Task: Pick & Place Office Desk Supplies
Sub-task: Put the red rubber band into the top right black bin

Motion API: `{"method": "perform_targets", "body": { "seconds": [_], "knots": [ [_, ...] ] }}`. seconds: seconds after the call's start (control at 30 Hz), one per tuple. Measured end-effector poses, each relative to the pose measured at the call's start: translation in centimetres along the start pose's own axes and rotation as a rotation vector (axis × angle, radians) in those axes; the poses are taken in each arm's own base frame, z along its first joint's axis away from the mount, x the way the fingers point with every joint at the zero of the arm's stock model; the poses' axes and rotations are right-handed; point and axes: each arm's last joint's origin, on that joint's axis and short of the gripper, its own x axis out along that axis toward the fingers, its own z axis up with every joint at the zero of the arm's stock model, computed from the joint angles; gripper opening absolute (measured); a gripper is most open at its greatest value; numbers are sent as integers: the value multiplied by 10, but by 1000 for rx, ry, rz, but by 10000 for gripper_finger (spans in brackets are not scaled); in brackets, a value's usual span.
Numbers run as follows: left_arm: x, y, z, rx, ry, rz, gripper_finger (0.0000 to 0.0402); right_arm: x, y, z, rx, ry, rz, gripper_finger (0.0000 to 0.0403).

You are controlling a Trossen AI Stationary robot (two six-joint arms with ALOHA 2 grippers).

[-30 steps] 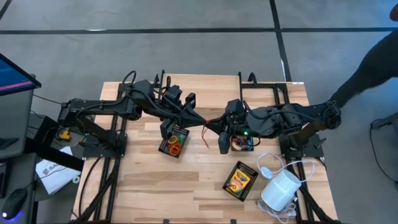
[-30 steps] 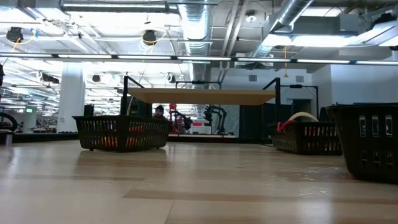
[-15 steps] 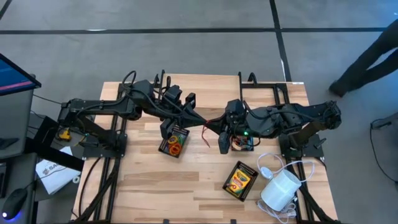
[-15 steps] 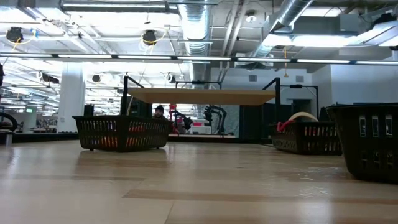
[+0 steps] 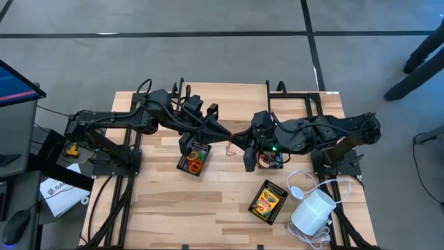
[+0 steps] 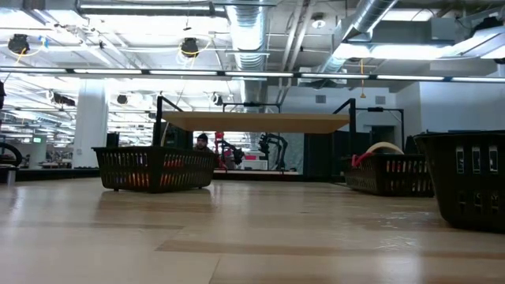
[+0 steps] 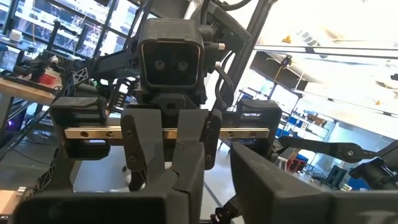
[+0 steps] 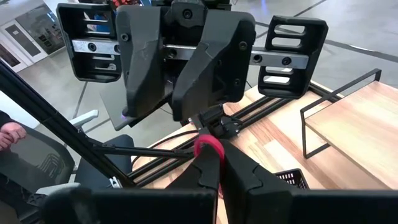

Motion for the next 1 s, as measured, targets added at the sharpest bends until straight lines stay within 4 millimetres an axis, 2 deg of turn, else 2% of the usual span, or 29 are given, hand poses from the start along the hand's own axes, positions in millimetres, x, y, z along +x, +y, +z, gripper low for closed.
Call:
{"method": "perform_targets", "body": {
  "seconds": [0.43,0.77,1.0],
  "knots": [
    [0,1,-1,-26,8,8,137,0,0,0,0,0,0,0],
    [0,2,-1,-29,16,17,203,0,0,0,0,0,0,0],
    [0,2,-1,-10,16,18,215,0,0,0,0,0,0,0]
  ]
}}
